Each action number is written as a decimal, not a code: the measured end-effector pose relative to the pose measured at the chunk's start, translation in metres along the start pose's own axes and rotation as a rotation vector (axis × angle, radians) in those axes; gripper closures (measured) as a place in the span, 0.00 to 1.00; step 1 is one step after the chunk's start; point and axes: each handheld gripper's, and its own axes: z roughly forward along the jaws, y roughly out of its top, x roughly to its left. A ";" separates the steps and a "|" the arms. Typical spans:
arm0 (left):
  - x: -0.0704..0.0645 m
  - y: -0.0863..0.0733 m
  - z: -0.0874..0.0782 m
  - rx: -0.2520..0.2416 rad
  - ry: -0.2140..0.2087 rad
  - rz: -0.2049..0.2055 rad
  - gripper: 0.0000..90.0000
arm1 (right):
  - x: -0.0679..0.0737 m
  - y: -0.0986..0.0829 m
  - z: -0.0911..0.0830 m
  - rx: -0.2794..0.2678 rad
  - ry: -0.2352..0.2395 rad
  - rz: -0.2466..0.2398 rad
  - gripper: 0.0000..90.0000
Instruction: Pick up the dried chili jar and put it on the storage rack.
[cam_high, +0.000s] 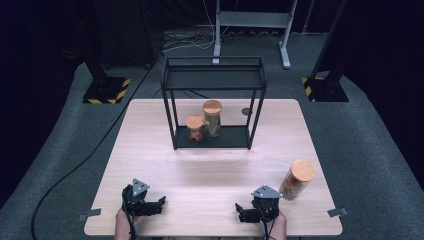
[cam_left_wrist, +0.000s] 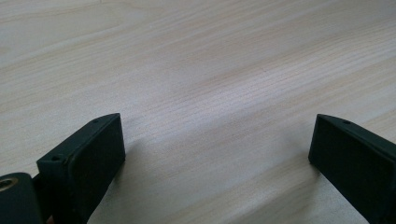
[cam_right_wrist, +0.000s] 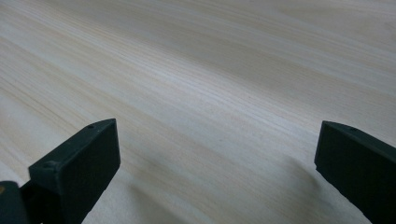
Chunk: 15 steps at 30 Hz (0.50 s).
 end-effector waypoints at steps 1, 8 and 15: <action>0.000 0.000 0.000 0.000 0.000 0.000 0.03 | -0.001 -0.001 -0.001 0.006 -0.010 0.000 0.00; 0.000 0.000 0.000 -0.001 -0.001 -0.001 0.03 | -0.012 -0.006 -0.017 0.003 -0.053 0.028 0.00; 0.000 0.000 0.000 0.000 0.000 -0.002 0.03 | -0.019 -0.013 -0.032 0.003 -0.078 0.035 0.00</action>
